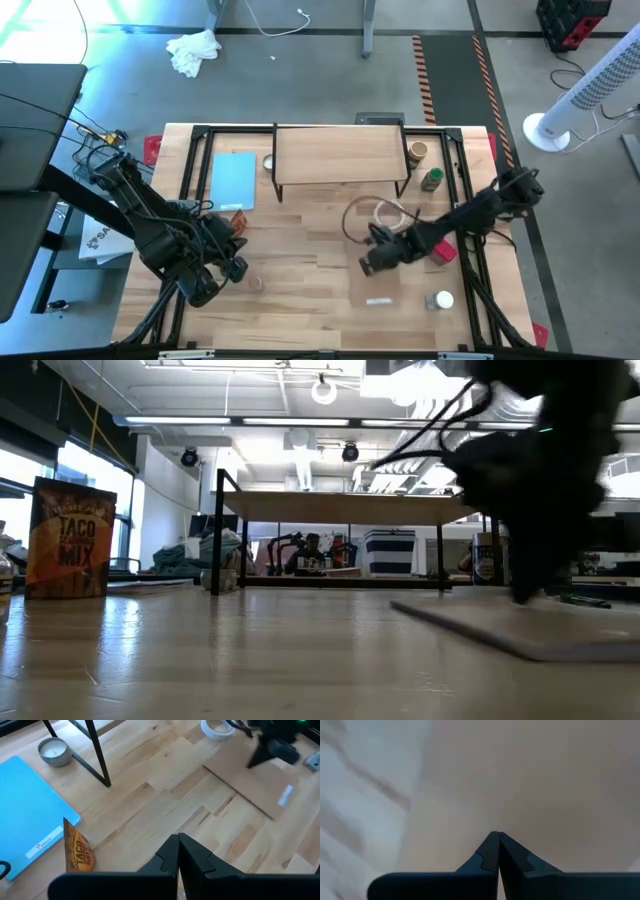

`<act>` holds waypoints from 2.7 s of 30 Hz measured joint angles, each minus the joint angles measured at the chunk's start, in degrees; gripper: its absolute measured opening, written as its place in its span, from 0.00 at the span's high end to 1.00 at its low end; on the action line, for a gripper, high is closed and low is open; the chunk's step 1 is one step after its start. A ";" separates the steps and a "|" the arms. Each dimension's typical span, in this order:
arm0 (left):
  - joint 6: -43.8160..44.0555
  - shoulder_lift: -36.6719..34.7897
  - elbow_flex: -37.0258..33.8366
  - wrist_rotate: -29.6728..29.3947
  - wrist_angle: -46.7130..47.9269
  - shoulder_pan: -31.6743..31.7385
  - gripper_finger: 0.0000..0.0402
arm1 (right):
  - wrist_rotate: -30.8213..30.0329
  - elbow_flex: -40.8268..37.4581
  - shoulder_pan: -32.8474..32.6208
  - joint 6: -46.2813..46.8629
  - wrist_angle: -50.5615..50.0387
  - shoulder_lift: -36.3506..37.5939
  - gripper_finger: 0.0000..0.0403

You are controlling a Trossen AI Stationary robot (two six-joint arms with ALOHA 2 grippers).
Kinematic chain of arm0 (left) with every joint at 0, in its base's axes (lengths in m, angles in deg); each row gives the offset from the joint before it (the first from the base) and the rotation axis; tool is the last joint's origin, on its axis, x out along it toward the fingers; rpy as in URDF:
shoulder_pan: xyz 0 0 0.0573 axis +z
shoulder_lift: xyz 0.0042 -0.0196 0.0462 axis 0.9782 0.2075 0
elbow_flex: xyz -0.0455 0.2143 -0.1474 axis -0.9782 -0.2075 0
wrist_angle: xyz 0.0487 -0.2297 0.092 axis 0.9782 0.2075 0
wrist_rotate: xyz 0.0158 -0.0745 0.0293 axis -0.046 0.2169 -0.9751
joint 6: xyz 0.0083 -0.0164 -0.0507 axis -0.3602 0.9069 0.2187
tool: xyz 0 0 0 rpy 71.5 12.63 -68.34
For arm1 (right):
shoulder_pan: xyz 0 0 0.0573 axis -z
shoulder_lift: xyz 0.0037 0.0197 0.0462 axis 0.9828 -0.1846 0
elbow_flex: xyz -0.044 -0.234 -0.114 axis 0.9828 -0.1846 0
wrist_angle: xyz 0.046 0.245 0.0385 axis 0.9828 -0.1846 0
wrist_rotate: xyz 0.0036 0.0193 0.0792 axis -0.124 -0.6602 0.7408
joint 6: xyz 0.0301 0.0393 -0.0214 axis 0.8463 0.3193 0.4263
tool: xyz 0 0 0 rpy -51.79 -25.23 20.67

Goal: Shelf spices
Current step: Move the brown cardboard to the center of the table, then move the white seasoning bottle to the middle left of the table

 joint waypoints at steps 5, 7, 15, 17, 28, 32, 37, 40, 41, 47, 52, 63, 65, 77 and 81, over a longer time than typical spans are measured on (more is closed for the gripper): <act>-0.02 0.00 0.00 -0.01 0.12 0.00 1.00 | -4.29 -0.02 10.29 -7.44 6.67 0.00 1.00; -0.07 0.00 -0.01 -0.03 0.12 0.00 1.00 | -4.80 -0.02 14.31 -11.65 12.28 0.00 1.00; -1.30 0.00 -0.04 -1.04 0.79 0.00 1.00 | 11.78 3.39 19.64 -29.50 24.58 5.14 1.00; -2.12 0.00 -0.04 -1.42 0.82 0.00 1.00 | 13.25 6.03 16.48 -30.18 13.82 8.22 1.00; -4.82 0.00 -0.04 -5.64 1.82 0.07 1.00 | 6.25 14.27 -12.69 6.72 -42.31 14.58 1.00; -5.63 0.00 -0.04 -5.58 1.80 0.09 1.00 | 10.14 14.27 -20.19 22.38 -49.08 14.58 1.00; -6.49 0.00 -0.04 -5.29 1.73 0.09 1.00 | 16.29 14.27 -27.10 33.91 -49.14 14.56 1.00; -6.51 0.00 -0.04 -5.29 1.75 0.09 1.00 | 18.27 14.27 -29.98 38.99 -47.61 14.51 1.00; -6.51 0.00 -0.04 -5.32 1.76 0.09 1.00 | 18.90 14.27 -30.83 40.50 -47.17 14.38 1.00; -6.51 0.00 -0.04 -5.85 1.76 0.09 1.00 | 20.46 14.29 -34.78 45.79 -45.28 14.10 1.00; -6.51 0.00 -0.04 -5.81 1.74 0.09 1.00 | 18.96 14.29 -35.15 45.81 -44.52 11.21 1.00; -6.51 0.00 -0.04 -5.27 1.60 0.09 1.00 | 19.00 14.27 -35.90 45.96 -37.27 3.06 1.00; -6.51 0.00 -0.05 -5.25 1.60 0.09 1.00 | 17.56 14.25 -35.36 45.73 -35.40 2.10 1.00; -6.51 0.00 -0.04 -3.50 1.58 0.09 1.00 | 9.55 14.25 -28.70 39.55 -28.99 0.11 1.00; -6.51 0.00 -0.04 -2.72 1.58 0.07 1.00 | 8.11 14.25 -27.22 38.42 -23.32 0.11 1.00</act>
